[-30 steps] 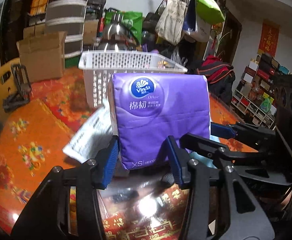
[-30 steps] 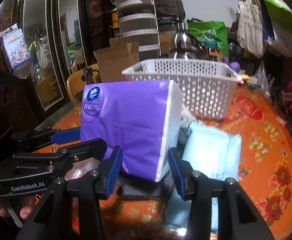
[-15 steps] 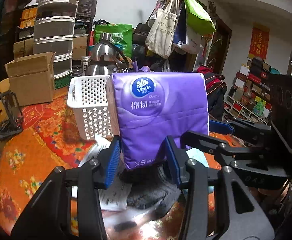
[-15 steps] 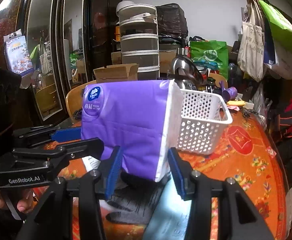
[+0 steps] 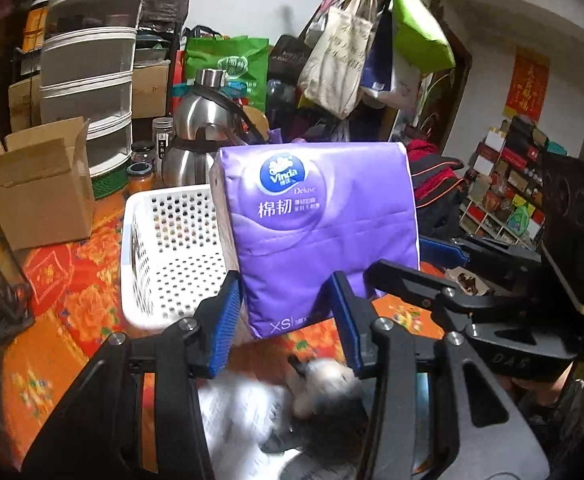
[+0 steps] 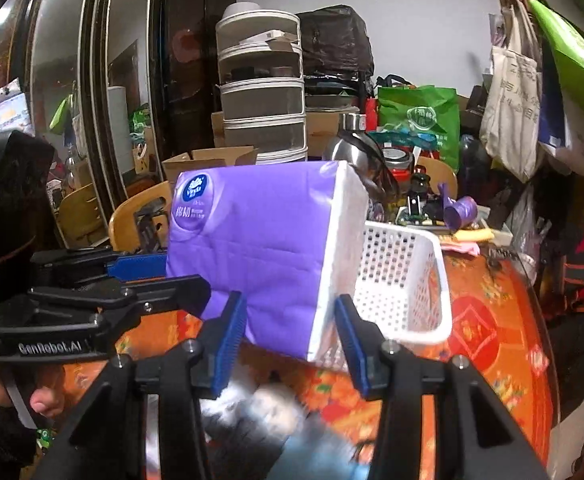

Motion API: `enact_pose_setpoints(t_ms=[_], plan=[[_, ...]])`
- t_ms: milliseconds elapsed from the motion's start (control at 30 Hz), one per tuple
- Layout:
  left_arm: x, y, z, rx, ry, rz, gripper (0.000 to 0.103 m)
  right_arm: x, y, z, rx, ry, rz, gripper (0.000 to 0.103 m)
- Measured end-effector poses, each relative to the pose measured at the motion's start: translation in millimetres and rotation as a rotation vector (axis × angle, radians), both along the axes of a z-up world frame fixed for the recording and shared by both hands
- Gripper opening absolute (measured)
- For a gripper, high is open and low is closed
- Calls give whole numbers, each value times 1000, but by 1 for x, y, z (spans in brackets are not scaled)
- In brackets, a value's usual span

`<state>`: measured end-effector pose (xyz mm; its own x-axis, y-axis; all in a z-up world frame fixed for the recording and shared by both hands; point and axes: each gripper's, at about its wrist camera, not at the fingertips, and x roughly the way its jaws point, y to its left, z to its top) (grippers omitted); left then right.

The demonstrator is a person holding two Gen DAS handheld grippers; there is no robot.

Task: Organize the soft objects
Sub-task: 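Lift the purple tissue pack and carry it over the white basket, then lower the purple pack into the basket and open the grippers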

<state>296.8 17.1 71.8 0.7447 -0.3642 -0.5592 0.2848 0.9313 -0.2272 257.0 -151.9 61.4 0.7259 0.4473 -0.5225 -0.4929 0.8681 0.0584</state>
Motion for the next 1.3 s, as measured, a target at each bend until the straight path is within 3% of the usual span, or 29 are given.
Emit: enact_pose_setpoints(t_ms=[267, 533, 933, 1000, 1033, 1067, 1133, 1300], plan=[[100, 8, -27, -26, 171, 27, 42, 87, 2, -14, 10, 129, 18, 45], [169, 16, -66, -59, 283, 48, 42, 148, 13, -49, -18, 267, -15, 45], [186, 32, -98, -107, 328, 81, 43, 193, 20, -75, -23, 373, -3, 45], [182, 35, -95, -113, 309, 87, 47, 192, 20, -76, -24, 363, -8, 45], [180, 37, -93, -109, 298, 104, 54, 192, 19, -74, -16, 353, -15, 46], [178, 40, -89, -102, 280, 118, 59, 191, 16, -72, -5, 340, -28, 49], [173, 43, -85, -97, 254, 130, 75, 190, 13, -68, -12, 326, -54, 66], [166, 44, -78, -64, 238, 143, 75, 184, 1, -61, 2, 294, -81, 75]])
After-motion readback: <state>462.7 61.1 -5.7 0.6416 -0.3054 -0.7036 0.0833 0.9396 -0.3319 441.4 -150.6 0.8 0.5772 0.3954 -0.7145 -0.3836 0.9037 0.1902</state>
